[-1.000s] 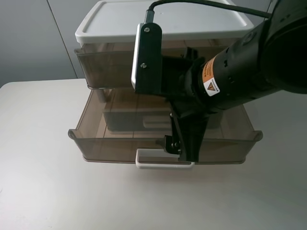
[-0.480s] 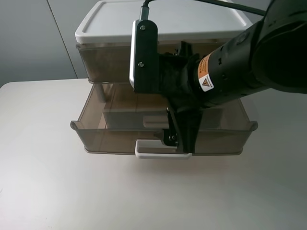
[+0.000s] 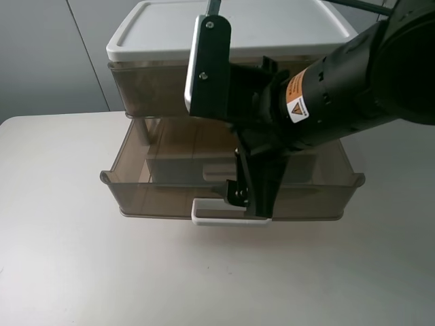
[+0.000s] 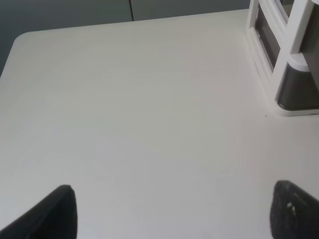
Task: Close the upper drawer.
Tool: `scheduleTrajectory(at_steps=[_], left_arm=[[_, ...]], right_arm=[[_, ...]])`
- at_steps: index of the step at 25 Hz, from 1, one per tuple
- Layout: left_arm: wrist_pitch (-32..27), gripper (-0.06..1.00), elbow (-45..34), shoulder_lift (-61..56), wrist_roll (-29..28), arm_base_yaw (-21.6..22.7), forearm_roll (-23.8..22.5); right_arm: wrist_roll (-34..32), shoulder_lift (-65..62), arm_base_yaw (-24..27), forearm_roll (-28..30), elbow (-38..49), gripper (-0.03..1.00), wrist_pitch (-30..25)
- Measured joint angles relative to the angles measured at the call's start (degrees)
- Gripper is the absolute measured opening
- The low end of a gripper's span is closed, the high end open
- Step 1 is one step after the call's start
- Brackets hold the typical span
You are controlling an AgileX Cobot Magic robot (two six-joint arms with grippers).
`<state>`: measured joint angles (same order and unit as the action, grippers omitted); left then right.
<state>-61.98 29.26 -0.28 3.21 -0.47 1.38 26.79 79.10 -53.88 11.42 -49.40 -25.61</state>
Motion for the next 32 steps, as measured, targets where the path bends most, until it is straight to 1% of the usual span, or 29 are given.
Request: scheduleTrajectory(at_steps=[3, 10, 13, 23, 32], left_arm=[[0.0, 0.74, 0.0, 0.0, 0.0, 0.0, 0.0], [0.0, 0.74, 0.0, 0.0, 0.0, 0.0, 0.0], [0.0, 0.74, 0.0, 0.0, 0.0, 0.0, 0.0], [0.0, 0.74, 0.0, 0.0, 0.0, 0.0, 0.0], [0.0, 0.74, 0.0, 0.0, 0.0, 0.0, 0.0]], right_arm=[[0.0, -1.1, -0.1, -2.0, 0.0, 0.7, -1.9], [0.0, -1.6, -0.3, -3.5, 0.0, 0.7, -2.9], [0.0, -1.6, -0.3, -5.1, 0.0, 0.7, -3.0], [0.0, -1.6, 3.1, -7.6, 0.0, 0.7, -3.0], [0.3, 0.1, 3.4, -9.9, 0.0, 0.7, -0.3]])
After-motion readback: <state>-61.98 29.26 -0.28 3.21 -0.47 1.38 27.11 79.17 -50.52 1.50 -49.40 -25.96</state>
